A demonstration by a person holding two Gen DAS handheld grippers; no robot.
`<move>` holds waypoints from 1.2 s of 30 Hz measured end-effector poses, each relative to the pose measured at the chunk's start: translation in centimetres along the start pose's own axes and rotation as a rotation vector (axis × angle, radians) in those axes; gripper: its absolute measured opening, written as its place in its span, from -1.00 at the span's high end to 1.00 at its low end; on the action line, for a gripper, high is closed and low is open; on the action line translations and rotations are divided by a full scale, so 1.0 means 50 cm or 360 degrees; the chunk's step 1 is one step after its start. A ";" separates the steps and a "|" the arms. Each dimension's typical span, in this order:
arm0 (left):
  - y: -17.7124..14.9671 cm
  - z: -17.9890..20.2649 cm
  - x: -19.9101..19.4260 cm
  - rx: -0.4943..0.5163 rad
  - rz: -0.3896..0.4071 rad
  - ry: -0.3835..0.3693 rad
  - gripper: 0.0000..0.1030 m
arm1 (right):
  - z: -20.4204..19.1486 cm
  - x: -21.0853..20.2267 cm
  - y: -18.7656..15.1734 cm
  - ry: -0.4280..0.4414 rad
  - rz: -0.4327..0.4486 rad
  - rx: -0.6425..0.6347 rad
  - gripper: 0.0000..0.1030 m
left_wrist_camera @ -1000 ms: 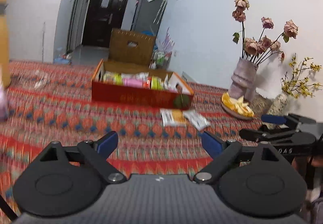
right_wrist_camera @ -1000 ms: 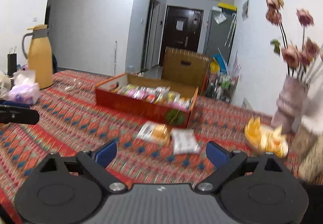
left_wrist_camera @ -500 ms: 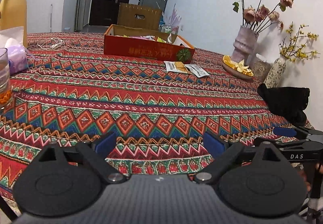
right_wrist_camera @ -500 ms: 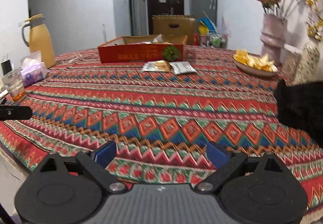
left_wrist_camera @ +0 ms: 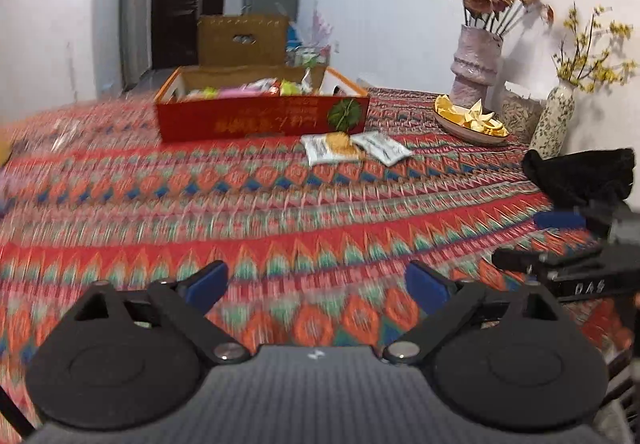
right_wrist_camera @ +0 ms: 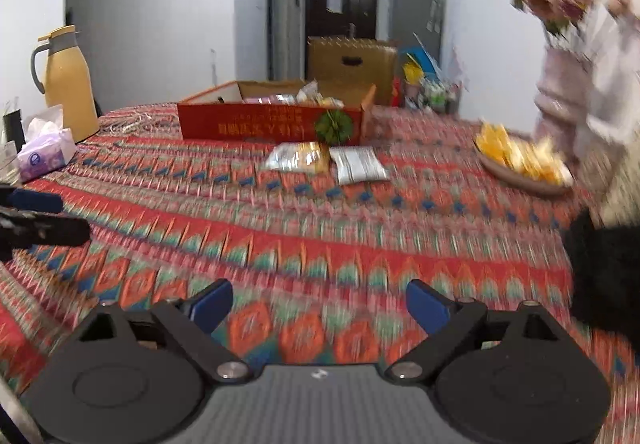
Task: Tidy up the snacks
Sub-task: 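Grasp a cracker packet with left tool while right tool grasps a white packet, then carry both held packets into the box and open both tools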
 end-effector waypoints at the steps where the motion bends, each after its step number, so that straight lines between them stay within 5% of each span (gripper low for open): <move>1: 0.015 0.004 0.025 0.0039 0.0008 0.0023 -0.96 | 0.009 0.021 0.023 0.0018 -0.0005 -0.0032 -0.70; 9: 0.134 0.062 0.249 0.0348 0.0101 -0.0056 -0.96 | 0.141 0.266 0.183 0.0064 -0.0076 -0.0100 -0.43; 15: 0.189 0.115 0.370 0.0523 0.0157 -0.0202 -0.96 | 0.220 0.397 0.229 0.0005 -0.0143 -0.0067 -0.18; 17: 0.198 0.134 0.403 0.0597 0.0158 -0.0289 -0.98 | 0.233 0.415 0.227 0.0067 -0.0167 -0.0016 0.09; 23: 0.213 0.183 0.488 0.0796 0.0130 -0.0299 -0.99 | 0.262 0.375 0.222 0.0039 -0.0134 0.0043 0.20; 27: 0.231 0.199 0.523 0.0736 0.0060 -0.0337 -0.99 | 0.289 0.343 0.217 0.0018 -0.0102 0.0096 0.20; 30: 0.228 0.182 0.531 0.0532 -0.0102 -0.0419 -0.65 | 0.302 0.337 0.217 0.0002 -0.0088 0.0114 0.20; 31: 0.228 0.174 0.523 0.0504 -0.0084 -0.0416 -0.25 | 0.303 0.336 0.216 0.0001 -0.0090 0.0111 0.20; 33: 0.220 0.164 0.503 0.0517 -0.0061 -0.0411 -0.05 | 0.301 0.336 0.215 -0.0005 -0.0096 0.0092 0.20; 36: 0.198 0.154 0.463 0.0495 -0.0074 -0.0399 0.00 | 0.290 0.342 0.211 0.0020 -0.0120 0.0071 0.22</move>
Point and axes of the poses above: each gripper's, at about its wrist camera, not at the fingertips, and x roughly the way its jaws point, z to its right, y to its top, the point moved 6 cm from there along x, roughly the way its jaws point, and after that the axes turned 15 degrees about y, right-handed, at the moved point
